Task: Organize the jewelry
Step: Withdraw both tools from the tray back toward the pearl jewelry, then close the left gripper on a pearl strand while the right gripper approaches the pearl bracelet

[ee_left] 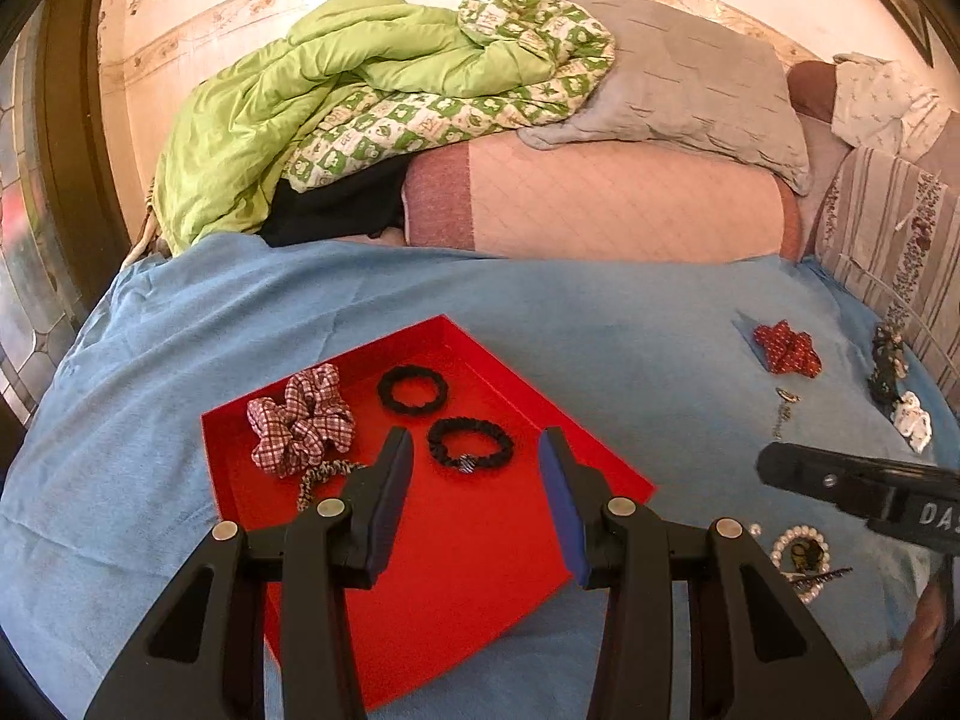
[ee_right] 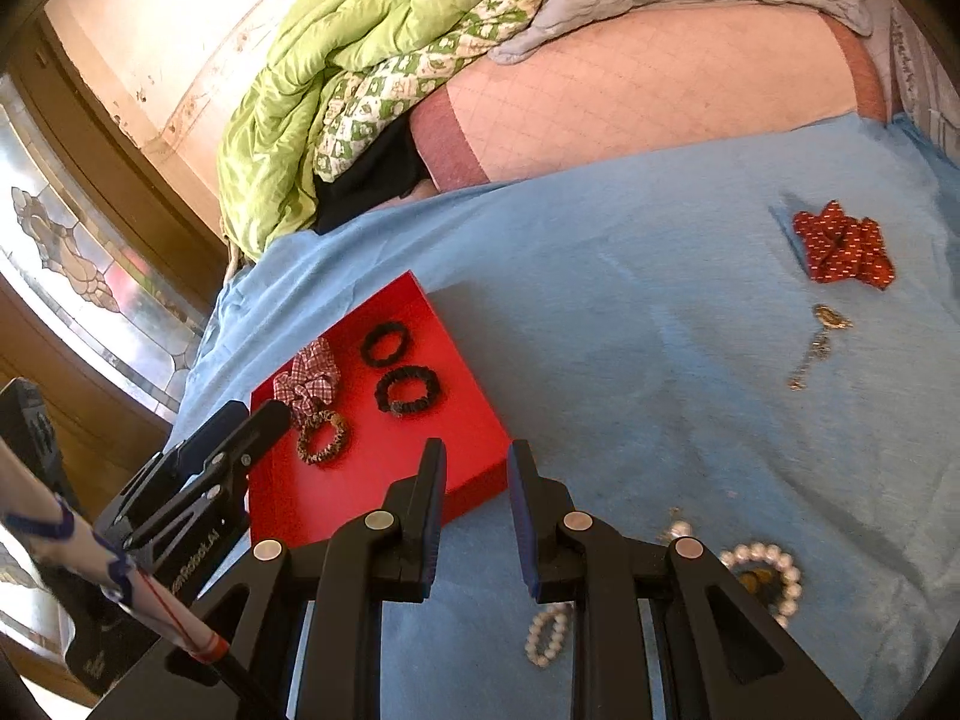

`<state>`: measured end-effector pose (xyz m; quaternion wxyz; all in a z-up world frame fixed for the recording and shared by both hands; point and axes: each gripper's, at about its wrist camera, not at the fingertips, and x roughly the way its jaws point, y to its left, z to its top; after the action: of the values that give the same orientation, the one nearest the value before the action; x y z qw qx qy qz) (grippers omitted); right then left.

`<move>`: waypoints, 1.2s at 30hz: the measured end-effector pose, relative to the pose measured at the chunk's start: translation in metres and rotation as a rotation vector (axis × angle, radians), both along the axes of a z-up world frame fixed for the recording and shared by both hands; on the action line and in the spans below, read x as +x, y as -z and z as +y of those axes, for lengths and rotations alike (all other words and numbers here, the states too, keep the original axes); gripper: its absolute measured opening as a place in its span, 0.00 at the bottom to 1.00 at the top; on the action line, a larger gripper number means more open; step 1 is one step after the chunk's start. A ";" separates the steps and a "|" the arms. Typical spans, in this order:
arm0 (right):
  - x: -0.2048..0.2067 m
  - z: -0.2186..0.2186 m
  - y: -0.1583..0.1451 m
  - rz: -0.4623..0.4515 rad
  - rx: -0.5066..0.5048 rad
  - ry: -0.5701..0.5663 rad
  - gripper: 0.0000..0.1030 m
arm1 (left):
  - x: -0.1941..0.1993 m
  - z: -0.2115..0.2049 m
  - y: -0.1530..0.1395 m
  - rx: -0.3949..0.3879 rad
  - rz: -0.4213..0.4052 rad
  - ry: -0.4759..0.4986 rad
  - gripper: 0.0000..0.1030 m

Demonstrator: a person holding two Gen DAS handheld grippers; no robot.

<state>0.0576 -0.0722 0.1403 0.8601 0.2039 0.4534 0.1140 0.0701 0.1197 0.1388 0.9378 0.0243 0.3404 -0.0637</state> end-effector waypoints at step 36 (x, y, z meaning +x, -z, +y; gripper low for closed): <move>-0.049 -0.128 0.032 0.063 0.091 0.060 0.35 | -0.043 -0.107 0.090 -0.021 0.272 0.295 0.05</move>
<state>0.0083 -0.2006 0.1080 0.8382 0.2599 0.4685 0.1021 0.0275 0.0124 0.0483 0.8639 0.0551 0.4559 -0.2067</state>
